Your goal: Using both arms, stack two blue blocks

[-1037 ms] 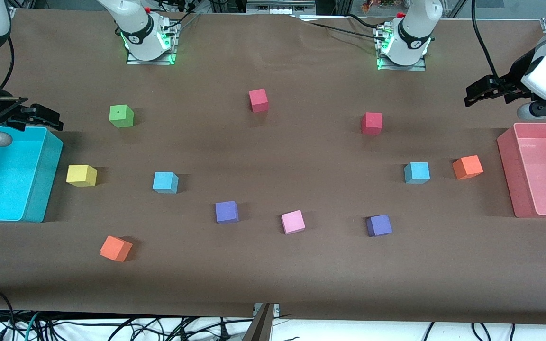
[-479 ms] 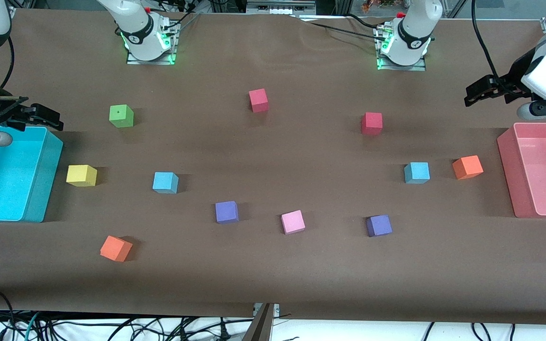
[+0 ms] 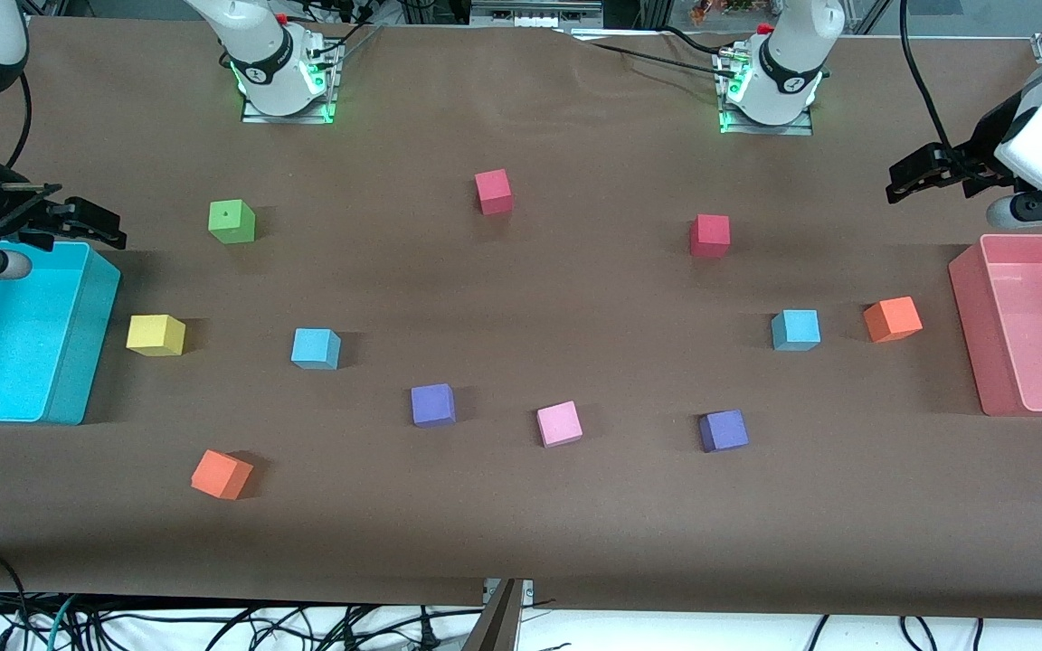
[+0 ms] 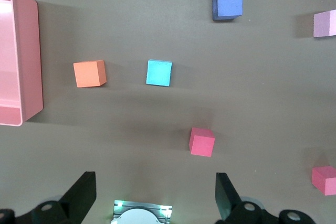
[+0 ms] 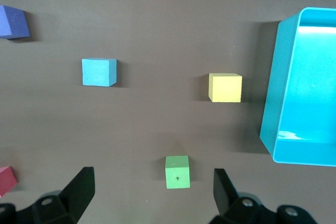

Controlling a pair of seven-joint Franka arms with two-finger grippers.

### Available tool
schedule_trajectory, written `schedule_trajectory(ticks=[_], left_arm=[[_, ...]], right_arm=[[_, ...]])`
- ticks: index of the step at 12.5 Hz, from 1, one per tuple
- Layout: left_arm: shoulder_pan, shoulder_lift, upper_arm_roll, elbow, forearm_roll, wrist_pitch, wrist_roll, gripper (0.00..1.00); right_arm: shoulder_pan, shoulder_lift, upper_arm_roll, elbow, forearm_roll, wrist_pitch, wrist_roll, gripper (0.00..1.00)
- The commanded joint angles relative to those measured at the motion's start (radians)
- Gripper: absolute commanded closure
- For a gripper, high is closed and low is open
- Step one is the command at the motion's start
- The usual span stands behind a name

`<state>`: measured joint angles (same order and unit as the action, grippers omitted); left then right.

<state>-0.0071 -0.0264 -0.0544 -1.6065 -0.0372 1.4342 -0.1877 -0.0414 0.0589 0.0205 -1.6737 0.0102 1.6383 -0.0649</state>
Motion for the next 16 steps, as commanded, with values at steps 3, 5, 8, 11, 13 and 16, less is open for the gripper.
schedule_trajectory(ticks=[3, 5, 8, 11, 13, 16], left_arm=[[-0.007, -0.02, 0.004, -0.019, 0.003, -0.001, -0.007, 0.0], [-0.007, -0.02, 0.004, -0.023, 0.003, -0.003, -0.007, 0.0], [-0.007, -0.018, 0.004, -0.024, 0.003, 0.0, -0.007, 0.0], [-0.007, -0.017, 0.004, -0.026, 0.003, 0.0, -0.009, 0.0], [-0.007, -0.017, 0.005, -0.026, 0.003, 0.0, -0.009, 0.0], [-0.007, -0.013, 0.004, -0.029, 0.003, 0.0, -0.009, 0.0]], right_arm=[[0.018, 0.042, 0.003, 0.02, -0.003, -0.017, -0.003, 0.0], [0.049, 0.076, 0.003, 0.02, 0.008, -0.005, 0.0, 0.0], [0.153, 0.131, 0.003, 0.02, 0.01, 0.09, 0.035, 0.0], [0.225, 0.221, 0.003, 0.008, 0.011, 0.216, 0.126, 0.0], [0.251, 0.309, 0.003, -0.01, 0.013, 0.344, 0.186, 0.0], [0.275, 0.377, -0.005, -0.098, 0.007, 0.54, 0.22, 0.0]])
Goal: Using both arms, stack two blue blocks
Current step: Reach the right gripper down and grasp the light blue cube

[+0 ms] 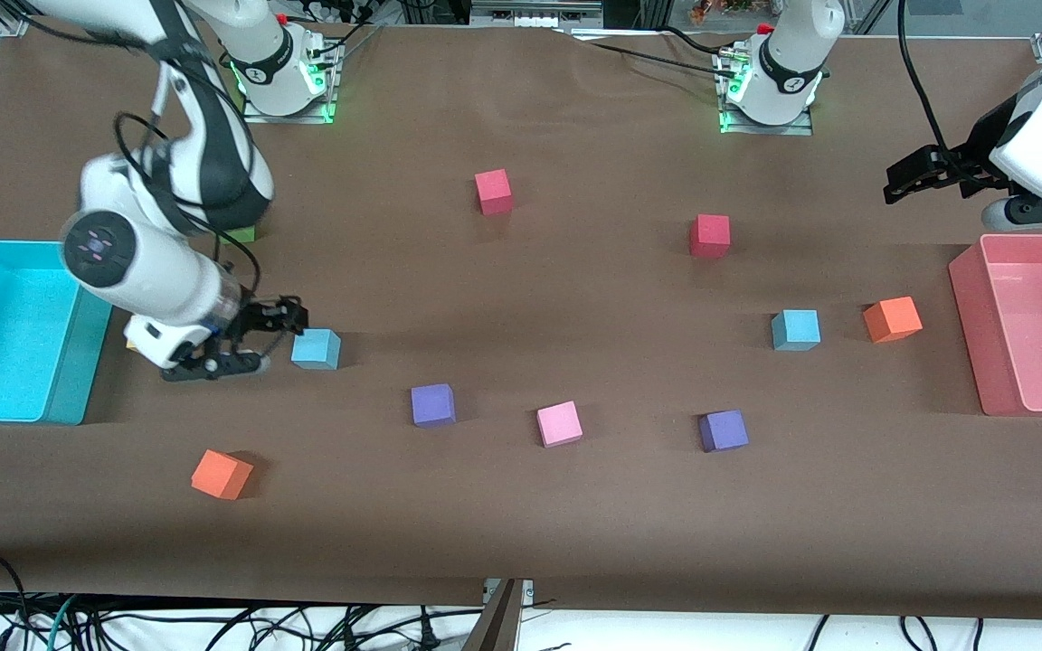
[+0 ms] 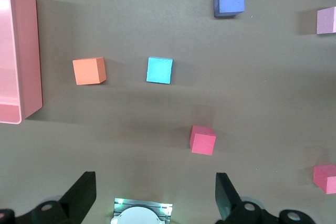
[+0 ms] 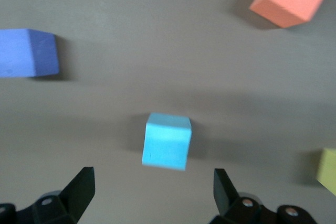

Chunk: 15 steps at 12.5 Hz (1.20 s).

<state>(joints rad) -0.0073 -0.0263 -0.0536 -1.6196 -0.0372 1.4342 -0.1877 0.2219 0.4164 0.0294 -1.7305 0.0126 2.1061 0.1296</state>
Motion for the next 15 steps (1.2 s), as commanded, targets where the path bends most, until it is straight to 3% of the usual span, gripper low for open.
schedule_trajectory(ticks=[1, 3, 6, 10, 11, 12, 13, 15], left_arm=[[-0.006, -0.014, 0.004, -0.019, 0.003, 0.0, -0.009, 0.0], [-0.006, -0.014, 0.003, -0.026, 0.003, 0.002, -0.007, 0.0], [-0.006, -0.012, 0.003, -0.029, 0.003, 0.003, -0.007, 0.0], [-0.006, -0.012, 0.003, -0.037, 0.003, 0.006, -0.007, 0.0], [-0.006, -0.012, 0.003, -0.036, 0.003, 0.006, -0.007, 0.0], [-0.006, -0.011, 0.003, -0.037, 0.003, 0.006, -0.007, 0.0], [-0.006, -0.012, 0.003, -0.043, 0.003, 0.006, -0.007, 0.0], [-0.006, -0.012, 0.003, -0.042, 0.002, 0.006, -0.007, 0.0]], right_arm=[[0.002, 0.044, -0.016, -0.047, 0.003, 0.08, 0.031, 0.01], [0.008, 0.064, -0.016, -0.073, 0.001, 0.112, 0.033, 0.0], [0.013, 0.088, -0.016, -0.162, 0.0, 0.264, 0.032, 0.01], [0.019, 0.113, -0.016, -0.192, -0.007, 0.282, 0.03, 0.01], [0.019, 0.119, -0.016, -0.192, -0.007, 0.296, 0.028, 0.17], [0.019, 0.12, -0.016, -0.19, -0.007, 0.298, 0.03, 0.52], [0.019, 0.12, -0.016, -0.185, -0.007, 0.296, 0.03, 0.69], [0.019, 0.098, -0.013, -0.173, -0.005, 0.273, 0.024, 0.7]])
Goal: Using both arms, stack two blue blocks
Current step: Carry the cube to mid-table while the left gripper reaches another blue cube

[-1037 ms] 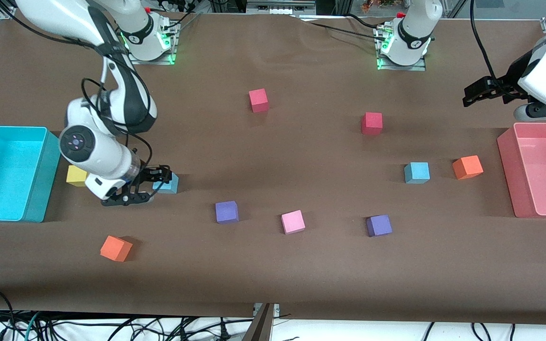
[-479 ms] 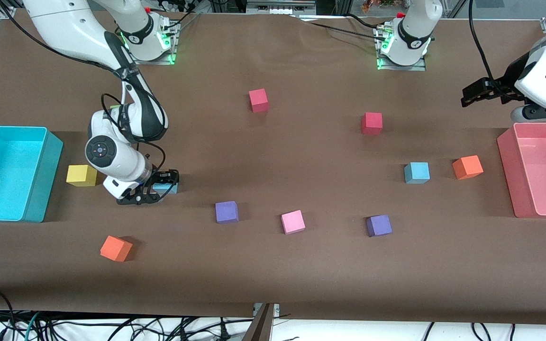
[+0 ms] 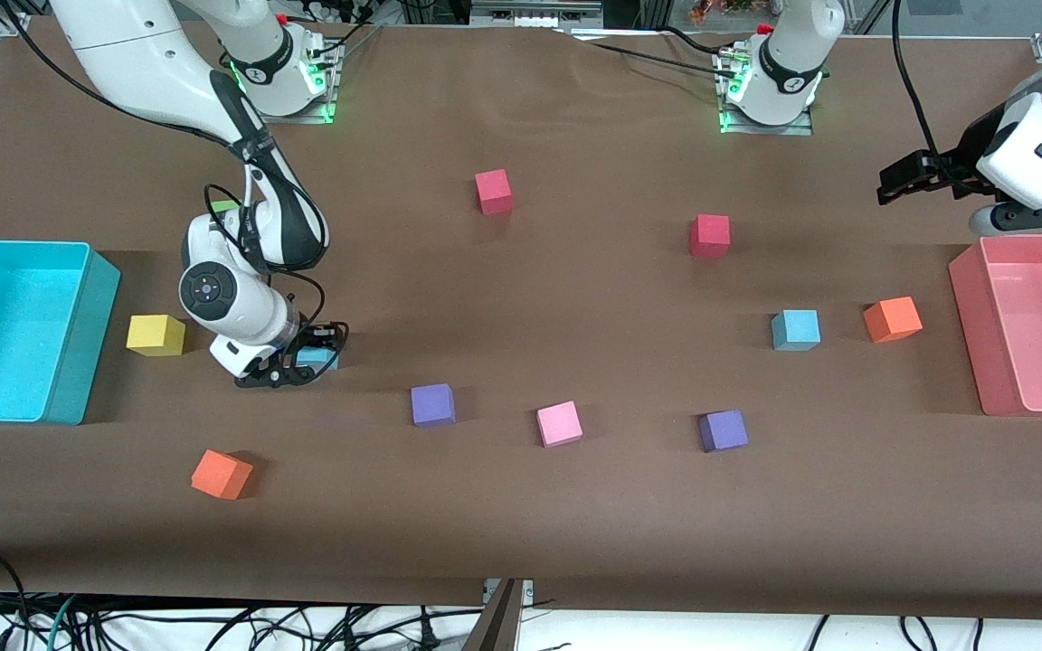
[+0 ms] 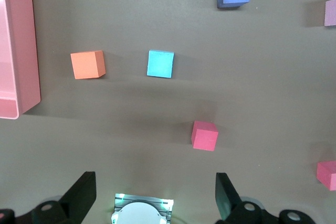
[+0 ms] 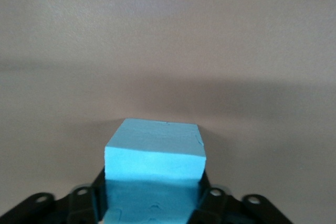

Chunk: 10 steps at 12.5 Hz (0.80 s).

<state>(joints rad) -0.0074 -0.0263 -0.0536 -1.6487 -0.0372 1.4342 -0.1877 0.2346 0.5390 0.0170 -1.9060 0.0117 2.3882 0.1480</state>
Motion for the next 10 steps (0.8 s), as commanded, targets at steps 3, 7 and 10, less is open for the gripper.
schedule_trajectory(ticks=[3, 7, 10], left_arm=[[-0.006, -0.011, 0.003, -0.017, 0.003, 0.029, -0.007, 0.0], [0.001, -0.011, 0.003, -0.025, 0.003, 0.028, -0.007, 0.0], [0.009, -0.011, 0.015, -0.039, 0.002, 0.028, -0.009, 0.0]], right_arm=[[0.044, -0.082, 0.037, 0.097, -0.002, -0.223, 0.12, 0.7], [0.24, -0.045, 0.043, 0.249, 0.01, -0.342, 0.432, 0.7], [0.369, 0.08, 0.044, 0.362, 0.011, -0.328, 0.524, 0.7]])
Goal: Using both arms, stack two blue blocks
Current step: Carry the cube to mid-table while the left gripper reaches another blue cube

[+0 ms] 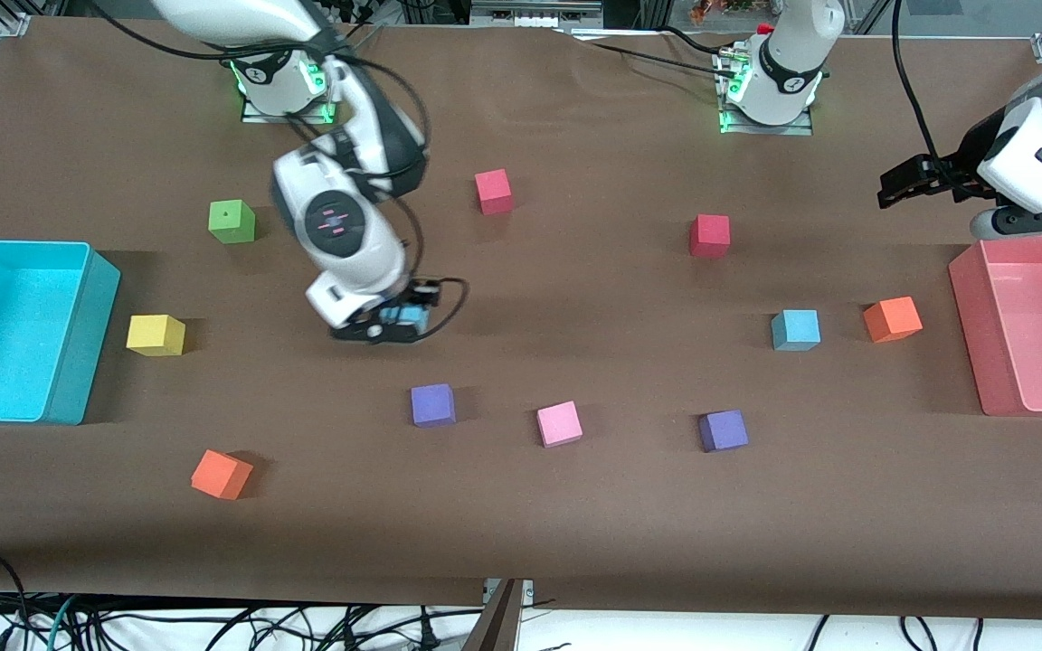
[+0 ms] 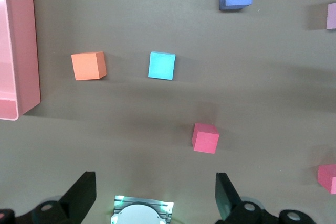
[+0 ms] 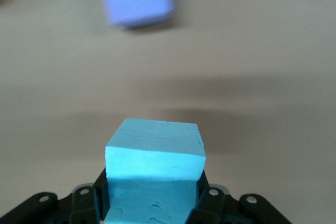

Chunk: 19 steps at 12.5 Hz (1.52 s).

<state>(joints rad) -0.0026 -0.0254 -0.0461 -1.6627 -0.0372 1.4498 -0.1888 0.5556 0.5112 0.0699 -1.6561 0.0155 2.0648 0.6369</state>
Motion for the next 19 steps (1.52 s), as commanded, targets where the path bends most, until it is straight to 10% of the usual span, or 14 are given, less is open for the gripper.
schedule_trajectory(ticks=[1, 7, 10, 19], left_arm=[[0.004, -0.007, 0.015, -0.029, 0.002, 0.018, -0.006, 0.0], [0.006, 0.051, 0.02, -0.264, 0.002, 0.333, 0.005, 0.0], [0.003, 0.106, 0.02, -0.415, 0.002, 0.586, 0.011, 0.0], [0.006, 0.335, 0.02, -0.557, -0.013, 1.01, 0.12, 0.0]], right_arm=[[0.081, 0.154, -0.009, 0.162, 0.012, 0.011, 0.056, 0.7], [0.19, 0.3, -0.01, 0.229, 0.106, 0.245, 0.121, 0.67], [0.198, 0.314, -0.015, 0.229, 0.096, 0.244, 0.116, 0.0], [0.136, 0.083, -0.019, 0.23, 0.113, -0.027, -0.08, 0.0]])
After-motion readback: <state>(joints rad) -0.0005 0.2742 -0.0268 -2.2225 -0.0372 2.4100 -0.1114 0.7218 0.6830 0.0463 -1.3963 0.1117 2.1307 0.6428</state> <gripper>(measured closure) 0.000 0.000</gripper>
